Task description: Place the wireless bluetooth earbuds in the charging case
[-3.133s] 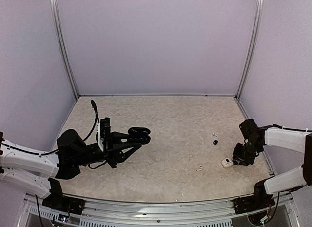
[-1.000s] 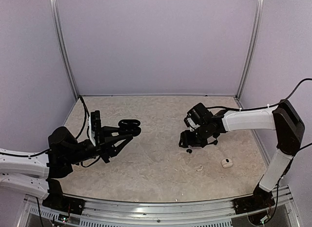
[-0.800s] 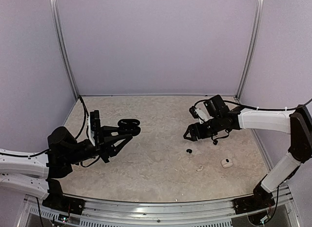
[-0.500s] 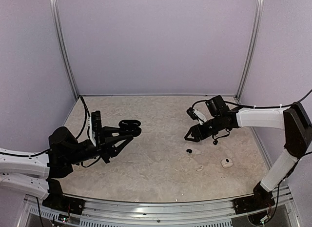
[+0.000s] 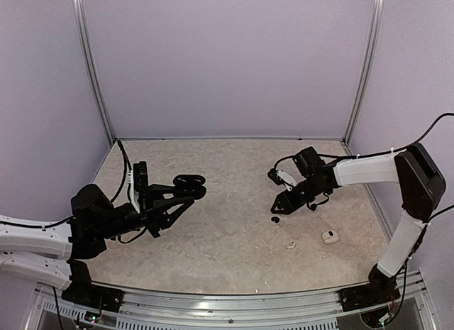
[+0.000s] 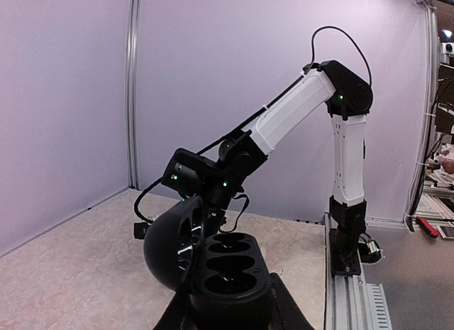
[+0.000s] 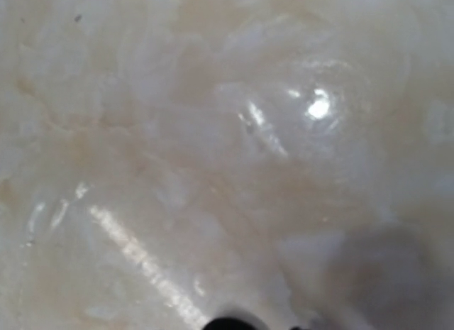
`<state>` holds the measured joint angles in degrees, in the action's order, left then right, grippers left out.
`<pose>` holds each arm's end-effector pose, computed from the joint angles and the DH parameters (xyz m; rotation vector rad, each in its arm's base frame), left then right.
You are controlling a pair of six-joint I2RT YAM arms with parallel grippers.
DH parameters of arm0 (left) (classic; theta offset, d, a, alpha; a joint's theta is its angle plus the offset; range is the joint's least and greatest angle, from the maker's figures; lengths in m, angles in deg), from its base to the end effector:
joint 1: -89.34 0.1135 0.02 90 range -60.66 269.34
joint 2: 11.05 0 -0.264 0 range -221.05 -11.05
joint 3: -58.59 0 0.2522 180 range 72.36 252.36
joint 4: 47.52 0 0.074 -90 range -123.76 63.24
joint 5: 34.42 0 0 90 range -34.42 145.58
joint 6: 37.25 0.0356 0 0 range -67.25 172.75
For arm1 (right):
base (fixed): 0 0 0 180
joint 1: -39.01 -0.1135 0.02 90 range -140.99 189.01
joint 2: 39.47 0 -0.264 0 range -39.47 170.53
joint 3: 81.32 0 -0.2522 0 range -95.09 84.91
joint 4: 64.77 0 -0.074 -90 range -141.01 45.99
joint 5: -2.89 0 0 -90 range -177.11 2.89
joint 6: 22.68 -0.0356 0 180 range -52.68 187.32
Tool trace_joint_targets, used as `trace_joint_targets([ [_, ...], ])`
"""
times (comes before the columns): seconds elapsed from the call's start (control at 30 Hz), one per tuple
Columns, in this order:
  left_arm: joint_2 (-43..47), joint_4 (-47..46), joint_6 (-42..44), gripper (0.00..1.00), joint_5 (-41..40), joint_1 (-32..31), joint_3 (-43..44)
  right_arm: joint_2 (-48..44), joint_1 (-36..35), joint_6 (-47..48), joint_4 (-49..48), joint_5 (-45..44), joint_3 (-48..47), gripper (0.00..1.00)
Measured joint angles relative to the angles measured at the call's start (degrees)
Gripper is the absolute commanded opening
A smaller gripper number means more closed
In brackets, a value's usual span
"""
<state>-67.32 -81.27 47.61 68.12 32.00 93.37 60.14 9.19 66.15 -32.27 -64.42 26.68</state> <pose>0.1092 -0.1846 0.2638 0.8046 1.1991 -1.0550 0.2888 0.1814 0.1643 -0.7956 2.5403 0.7035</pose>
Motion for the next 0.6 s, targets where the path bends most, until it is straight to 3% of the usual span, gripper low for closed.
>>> trace_joint_targets([
  [0.6,-0.74,-0.02,0.04,0.00,0.11,0.00,0.00,1.88,0.00,0.20,0.46,-2.14,0.87,0.29],
])
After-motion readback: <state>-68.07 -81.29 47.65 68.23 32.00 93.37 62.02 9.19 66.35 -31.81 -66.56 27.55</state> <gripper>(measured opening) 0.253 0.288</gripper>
